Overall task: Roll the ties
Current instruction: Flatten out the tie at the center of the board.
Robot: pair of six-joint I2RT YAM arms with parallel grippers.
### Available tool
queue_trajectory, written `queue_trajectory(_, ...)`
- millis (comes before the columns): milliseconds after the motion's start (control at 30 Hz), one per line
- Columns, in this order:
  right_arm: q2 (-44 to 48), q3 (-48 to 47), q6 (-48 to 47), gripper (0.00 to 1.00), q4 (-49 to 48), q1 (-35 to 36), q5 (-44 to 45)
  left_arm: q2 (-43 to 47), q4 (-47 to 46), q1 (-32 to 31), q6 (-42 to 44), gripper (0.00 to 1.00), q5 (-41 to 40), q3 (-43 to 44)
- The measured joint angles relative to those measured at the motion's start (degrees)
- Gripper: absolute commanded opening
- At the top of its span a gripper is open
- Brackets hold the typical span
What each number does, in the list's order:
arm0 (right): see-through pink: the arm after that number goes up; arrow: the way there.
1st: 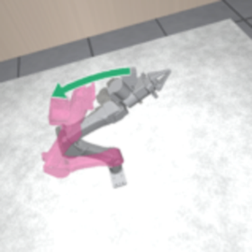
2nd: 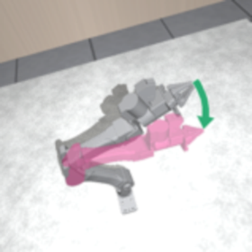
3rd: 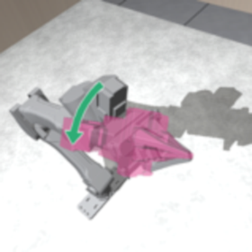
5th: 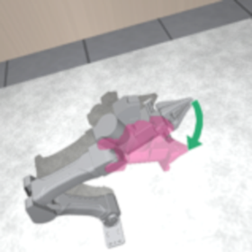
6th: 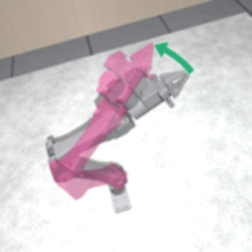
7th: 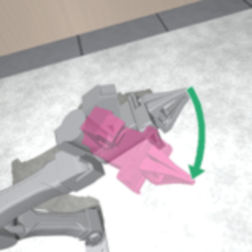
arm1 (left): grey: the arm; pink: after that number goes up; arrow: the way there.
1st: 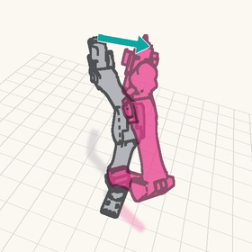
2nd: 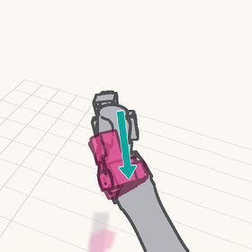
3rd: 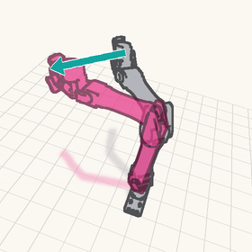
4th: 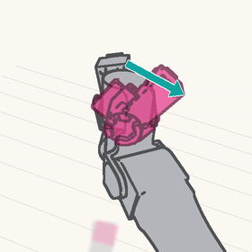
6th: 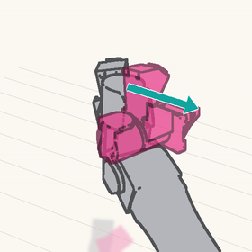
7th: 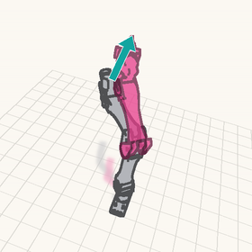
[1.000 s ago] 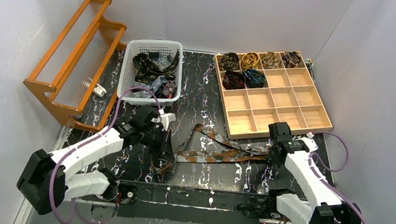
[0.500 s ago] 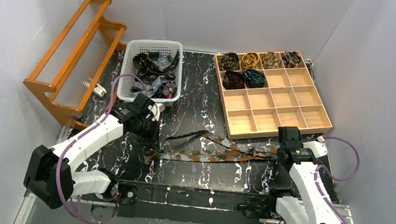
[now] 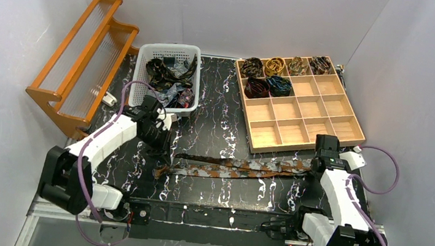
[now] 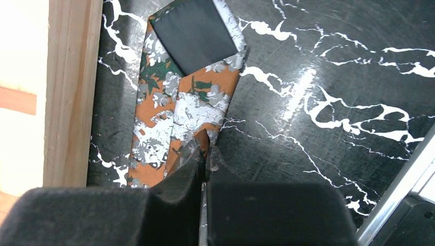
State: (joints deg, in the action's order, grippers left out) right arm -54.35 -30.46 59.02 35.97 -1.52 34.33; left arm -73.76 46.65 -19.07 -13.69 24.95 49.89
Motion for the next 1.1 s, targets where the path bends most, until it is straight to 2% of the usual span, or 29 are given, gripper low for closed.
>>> queue_trajectory(100, -1.7, -0.09, -3.08, 0.09, -1.88, -0.22, -1.27, -3.28, -0.44, 0.0, 0.85, 0.0, 1.05, 0.0)
queue_trajectory(200, -3.32, -0.31, -6.86, 0.01, -4.39, -0.24, -2.71, -4.2, -1.33, 0.15, 1.68, 0.0, 1.97, 0.0)
queue_trajectory(500, -3.13, -1.7, -11.8, 0.02, -10.47, -1.57, -4.96, -6.19, -0.59, 0.2, 2.97, 0.0, 2.69, 1.92)
queue_trajectory(533, -3.52, -1.7, -12.31, 0.05, -10.95, -2.14, -5.35, -6.12, -0.37, 0.22, 2.89, 0.0, 2.32, 2.16)
queue_trajectory(600, -4.96, -1.7, -12.85, 0.19, -11.43, -3.45, -6.49, -5.62, 0.11, 0.22, 2.54, 0.0, 0.96, 2.27)
queue_trajectory(667, -6.51, -1.7, -12.81, 0.44, -11.08, -4.15, -7.82, -4.55, 0.52, 0.22, 1.84, 0.0, -0.24, 2.23)
queue_trajectory(700, -7.1, -1.7, -12.55, 0.62, -10.67, -4.33, -8.35, -3.91, 0.5, 0.22, 1.46, 0.0, -0.55, 2.21)
queue_trajectory(733, -7.39, -1.7, -12.07, 0.72, -10.25, -4.44, -8.68, -3.17, 0.28, 0.22, 1.03, 0.0, -0.55, 2.12)
queue_trajectory(833, -7.43, -2.29, -12.0, 0.79, -7.52, -4.46, -8.98, -1.99, 0.04, 0.22, 0.35, 0.01, -0.22, 1.97)
queue_trajectory(933, -6.54, -5.05, -12.33, 0.81, -4.7, -4.48, -9.14, -1.95, 0.04, 0.22, 0.0, 0.09, -0.37, 1.97)
queue_trajectory(1033, -4.15, -8.81, -13.92, 0.81, -4.11, -4.48, -12.31, -2.08, 0.04, 0.22, -0.13, 0.26, -1.27, 1.97)
queue_trajectory(1100, -2.86, -10.38, -16.17, 0.81, -5.18, -4.55, -18.08, -2.36, 0.07, 0.22, -0.28, 0.31, -2.58, 2.01)
